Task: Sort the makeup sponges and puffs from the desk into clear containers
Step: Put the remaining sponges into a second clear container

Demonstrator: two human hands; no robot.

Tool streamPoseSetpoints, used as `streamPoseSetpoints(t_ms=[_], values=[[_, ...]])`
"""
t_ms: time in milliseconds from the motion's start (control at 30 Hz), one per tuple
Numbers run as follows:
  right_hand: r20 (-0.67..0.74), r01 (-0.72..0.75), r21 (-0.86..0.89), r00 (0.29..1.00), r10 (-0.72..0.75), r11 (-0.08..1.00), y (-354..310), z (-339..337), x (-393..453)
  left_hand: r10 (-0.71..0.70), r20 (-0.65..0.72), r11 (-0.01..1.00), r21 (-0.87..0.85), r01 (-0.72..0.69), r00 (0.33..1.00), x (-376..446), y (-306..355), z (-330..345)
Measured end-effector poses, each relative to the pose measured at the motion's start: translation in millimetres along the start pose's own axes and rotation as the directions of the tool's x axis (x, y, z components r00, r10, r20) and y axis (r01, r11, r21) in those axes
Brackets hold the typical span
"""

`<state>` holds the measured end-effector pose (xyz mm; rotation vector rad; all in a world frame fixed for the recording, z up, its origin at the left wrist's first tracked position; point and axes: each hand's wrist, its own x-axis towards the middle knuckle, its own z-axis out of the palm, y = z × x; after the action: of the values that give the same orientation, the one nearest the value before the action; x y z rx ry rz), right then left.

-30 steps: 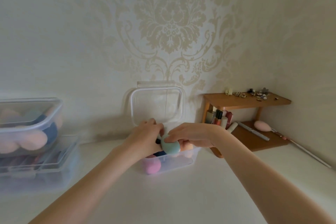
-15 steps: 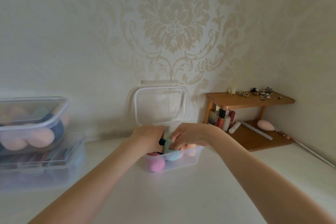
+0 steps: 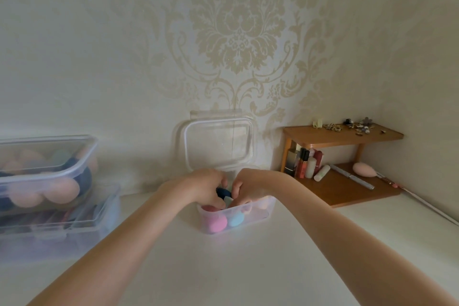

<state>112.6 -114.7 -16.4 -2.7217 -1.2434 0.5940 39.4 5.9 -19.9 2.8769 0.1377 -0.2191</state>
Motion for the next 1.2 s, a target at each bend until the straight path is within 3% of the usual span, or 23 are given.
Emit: streamPoseSetpoints(t_ms=[133, 267, 367, 400, 467, 533, 567, 667, 833, 900, 1033, 1067, 1100, 1167, 1200], values=[[0.010, 0.022, 0.296, 1.000, -0.026, 0.955, 15.2, -12.6, -18.0, 0.080, -0.143, 0.992, -0.081, -0.092, 0.987, -0.3, 14.4, -14.5], [-0.183, 0.143, 0.532, 0.982, -0.051, 0.835, 40.2, -17.1, -40.6, 0.122, -0.142, 0.983, -0.118, -0.139, 0.982, 11.8, 34.5, -16.8], [-0.327, 0.101, 0.651, 0.932, 0.157, 0.753, 84.0, -26.5, -59.7, 0.147, -0.114, 0.979, -0.122, -0.161, 0.983, 28.8, 48.0, -13.3], [-0.367, 0.042, 0.665, 0.888, 0.276, 0.746, 105.7, -27.1, -64.0, 0.156, -0.089, 0.979, -0.118, -0.166, 0.984, 34.9, 51.6, -11.4], [-0.473, -0.177, 0.606, 0.704, 0.530, 0.775, 151.7, -22.7, -69.0, 0.165, -0.023, 0.982, -0.088, -0.166, 0.986, 47.9, 58.4, -7.9], [-0.516, -0.445, 0.507, 0.529, 0.673, 0.738, 193.8, -13.8, -67.6, 0.164, 0.040, 0.986, -0.040, -0.162, 0.986, 60.8, 63.8, -6.0], [-0.511, -0.527, 0.467, 0.494, 0.703, 0.710, 210.4, -10.2, -65.2, 0.160, 0.066, 0.987, -0.028, -0.159, 0.985, 68.2, 66.2, -6.1], [-0.479, -0.633, 0.406, 0.467, 0.743, 0.659, 235.2, -4.9, -52.4, 0.147, 0.125, 0.989, -0.034, -0.144, 0.981, 78.0, 69.2, -9.3], [-0.365, -0.674, 0.447, 0.463, 0.808, 0.588, 255.2, -6.9, -30.7, 0.174, 0.151, 0.984, -0.054, -0.168, 0.973, 86.4, 73.7, -8.1], [-0.399, -0.697, 0.385, 0.464, 0.791, 0.604, 258.6, -6.4, -31.0, 0.177, 0.148, 0.983, -0.084, -0.166, 0.973, 88.6, 73.5, -6.0], [-0.647, -0.587, 0.467, 0.282, 0.708, 0.661, 246.9, -13.2, -43.4, 0.197, 0.145, 0.976, -0.118, -0.180, 0.970, 87.1, 72.8, -5.0], [-0.651, -0.538, 0.474, 0.319, 0.689, 0.697, 239.6, -16.9, -49.2, 0.204, 0.143, 0.975, -0.121, -0.188, 0.968, 84.4, 72.3, -6.5], [-0.613, -0.479, 0.470, 0.426, 0.665, 0.741, 229.8, -21.8, -56.8, 0.211, 0.135, 0.973, -0.124, -0.195, 0.968, 81.4, 71.0, -8.5], [-0.436, -0.321, 0.470, 0.725, 0.532, 0.823, 199.5, -31.0, -74.9, 0.215, 0.090, 0.971, -0.124, -0.203, 0.973, 72.6, 66.0, -13.9], [-0.353, -0.194, 0.520, 0.838, 0.417, 0.832, 179.6, -35.3, -84.2, 0.209, 0.055, 0.972, -0.121, -0.202, 0.976, 67.3, 62.3, -16.8]])
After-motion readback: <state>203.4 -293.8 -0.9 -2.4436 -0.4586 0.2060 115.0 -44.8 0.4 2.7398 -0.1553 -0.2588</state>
